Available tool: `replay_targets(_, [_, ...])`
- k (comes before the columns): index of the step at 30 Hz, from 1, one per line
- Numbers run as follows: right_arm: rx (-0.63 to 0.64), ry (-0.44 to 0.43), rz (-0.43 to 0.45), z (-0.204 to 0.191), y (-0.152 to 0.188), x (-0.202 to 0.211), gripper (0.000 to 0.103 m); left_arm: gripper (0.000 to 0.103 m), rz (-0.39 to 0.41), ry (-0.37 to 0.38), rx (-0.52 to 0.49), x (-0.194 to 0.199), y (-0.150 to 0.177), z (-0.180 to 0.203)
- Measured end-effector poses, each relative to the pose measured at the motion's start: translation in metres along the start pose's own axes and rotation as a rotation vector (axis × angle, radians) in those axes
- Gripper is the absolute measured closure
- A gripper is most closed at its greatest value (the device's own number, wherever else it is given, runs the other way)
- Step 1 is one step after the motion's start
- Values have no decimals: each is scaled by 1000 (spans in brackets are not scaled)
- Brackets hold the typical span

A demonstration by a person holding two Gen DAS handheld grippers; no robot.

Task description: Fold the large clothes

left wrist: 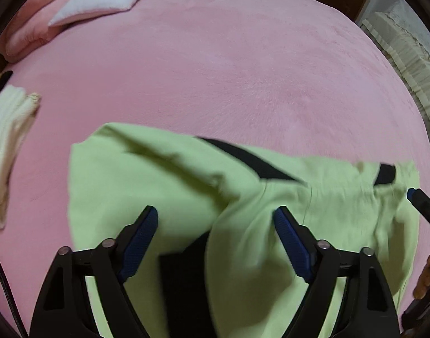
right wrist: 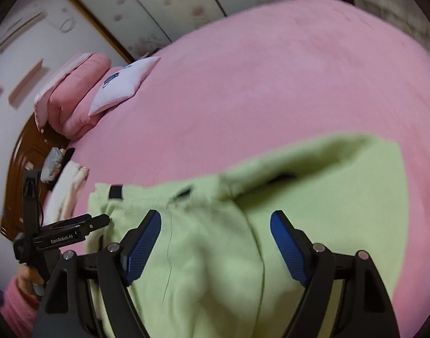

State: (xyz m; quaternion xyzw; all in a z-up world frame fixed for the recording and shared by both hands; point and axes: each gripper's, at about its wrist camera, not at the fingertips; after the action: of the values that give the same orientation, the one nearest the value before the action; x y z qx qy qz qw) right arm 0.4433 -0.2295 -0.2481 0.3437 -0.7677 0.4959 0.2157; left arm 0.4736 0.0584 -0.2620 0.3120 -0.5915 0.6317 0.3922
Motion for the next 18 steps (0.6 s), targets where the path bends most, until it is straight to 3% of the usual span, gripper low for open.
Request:
replay_targets(1, [9,12,-3,-1,-2,-7,40,47,-2,19,3,-6,-2,2])
replay_targets(2, [12,15,-11,0,-4,-14,53,56,-8,63,11,-13,-3,5])
replay_targets(3, [-1,8,-24,2,-6,-19,72,72,-19,107,20,-19,-4,7])
replay_targets(4, [-22,3,-31,4,-7,-22,77,74,-23,113,27,-23,-5,8])
replay_targets(7, [-79,-27,18,14,-15,-22,83,83,16,118,56,-29,-15,9])
replay_targets(11, [-100,-3,41,19,-30,-43,83,84,37,134,118,-43,-41,2])
replay_targets(16, [105,128,37,12,-34,-76,83,79,11,85,118,-76,-65,7])
replay_targets(18, [116,132,46,12,-33,-75,82,76,4,60,104,-82,-67,10])
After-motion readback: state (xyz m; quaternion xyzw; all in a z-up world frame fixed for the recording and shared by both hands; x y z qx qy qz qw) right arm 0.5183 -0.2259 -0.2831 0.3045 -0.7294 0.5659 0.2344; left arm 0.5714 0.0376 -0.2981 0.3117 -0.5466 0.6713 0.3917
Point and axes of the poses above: each gripper's, at about its wrist camera, not at the fingertips, and x roughly against the way its jaws point, z to its right, y to its underside, and after that the axes turned 10 degrees about z, right-handed
